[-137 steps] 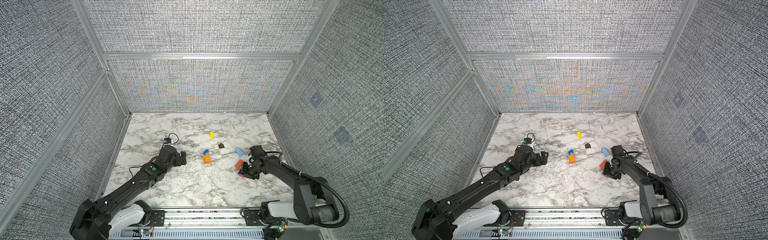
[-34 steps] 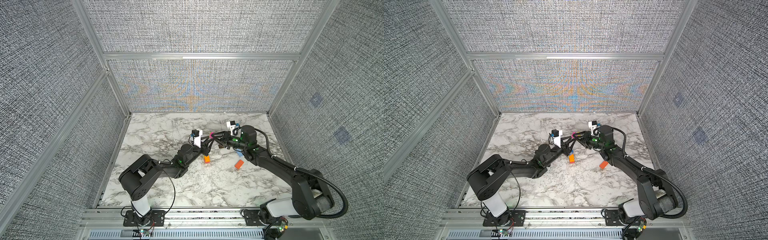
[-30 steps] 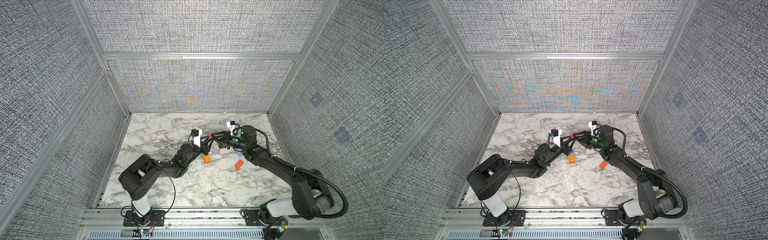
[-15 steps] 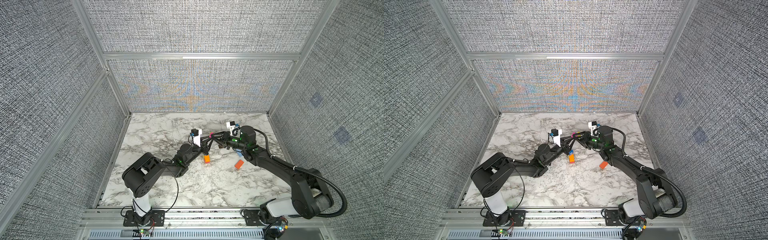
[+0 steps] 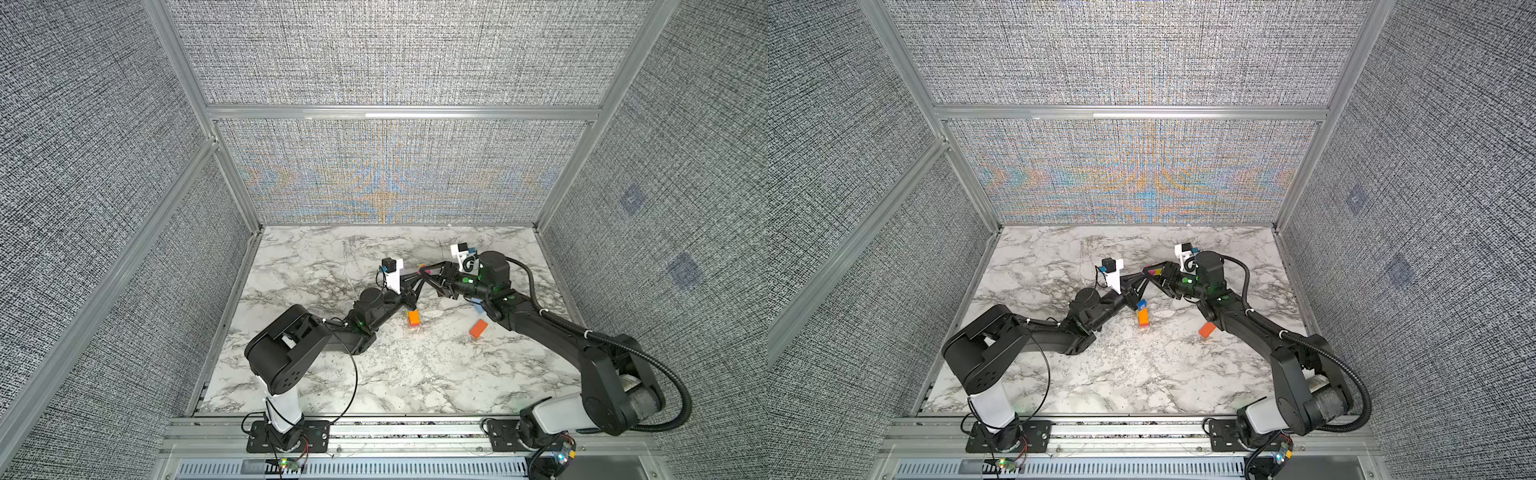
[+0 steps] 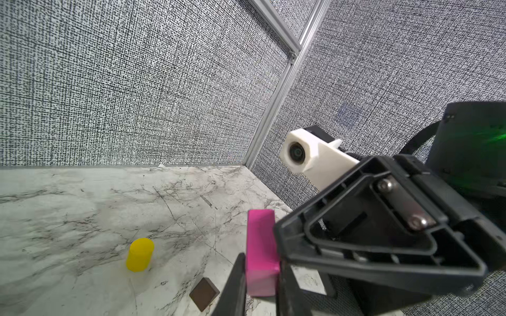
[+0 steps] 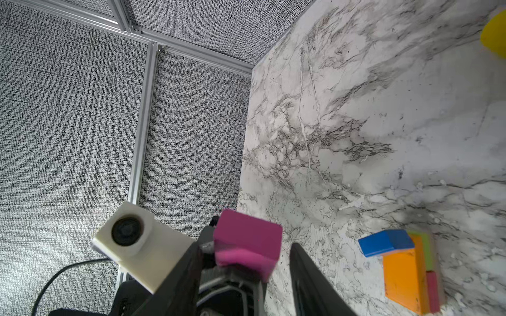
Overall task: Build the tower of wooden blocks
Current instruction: 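Open the right gripper and pull it back while the left gripper carries the magenta cube, then move the magenta cube with the left gripper beside the blue cube on the stack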
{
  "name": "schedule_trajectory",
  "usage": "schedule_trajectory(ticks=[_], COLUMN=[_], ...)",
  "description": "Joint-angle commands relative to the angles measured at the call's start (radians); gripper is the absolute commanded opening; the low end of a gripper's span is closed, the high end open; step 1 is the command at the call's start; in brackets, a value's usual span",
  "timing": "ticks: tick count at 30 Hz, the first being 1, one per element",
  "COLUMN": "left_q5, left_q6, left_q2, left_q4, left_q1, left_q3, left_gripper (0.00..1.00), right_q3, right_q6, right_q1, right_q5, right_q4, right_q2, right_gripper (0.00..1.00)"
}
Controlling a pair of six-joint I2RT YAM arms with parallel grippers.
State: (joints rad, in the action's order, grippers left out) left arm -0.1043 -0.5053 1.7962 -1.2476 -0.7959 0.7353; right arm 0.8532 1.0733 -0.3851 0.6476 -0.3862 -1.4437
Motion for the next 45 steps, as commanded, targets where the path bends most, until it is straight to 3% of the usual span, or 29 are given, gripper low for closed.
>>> schedule_trajectory(ticks=[1,16,24,35,45], left_q5=[-0.021,-0.194,-0.170,-0.182,-0.181], left_q6=[0.019,0.236,0.357,0.347,0.350], left_q2=[-0.017,-0.195,-0.253,-0.139,-0.062], left_q4=[0.001,0.331,0.395,0.188,0.099], left_q1=[0.001,0.001,0.001,0.001,0.001], left_q3=[-0.004,-0.091,-0.172,-0.236,-0.249], left_gripper=[0.15,0.13,0.12,0.12,0.12], right_q3=[0.017,-0.044,-0.096,-0.125,-0.121], right_q6=[-0.037,-0.081,-0.079,-0.082,-0.099], right_q1=[0.004,0.132,0.150,0.153,0.156], right_q5=[0.005,0.064,0.102,0.138,0.152], right_q4=[0.042,0.098,0.048,-0.002,0.001], right_q2=[0.012,0.107,0.085,0.028,-0.010], right_gripper=[0.62,0.68,0.67,0.67,0.67])
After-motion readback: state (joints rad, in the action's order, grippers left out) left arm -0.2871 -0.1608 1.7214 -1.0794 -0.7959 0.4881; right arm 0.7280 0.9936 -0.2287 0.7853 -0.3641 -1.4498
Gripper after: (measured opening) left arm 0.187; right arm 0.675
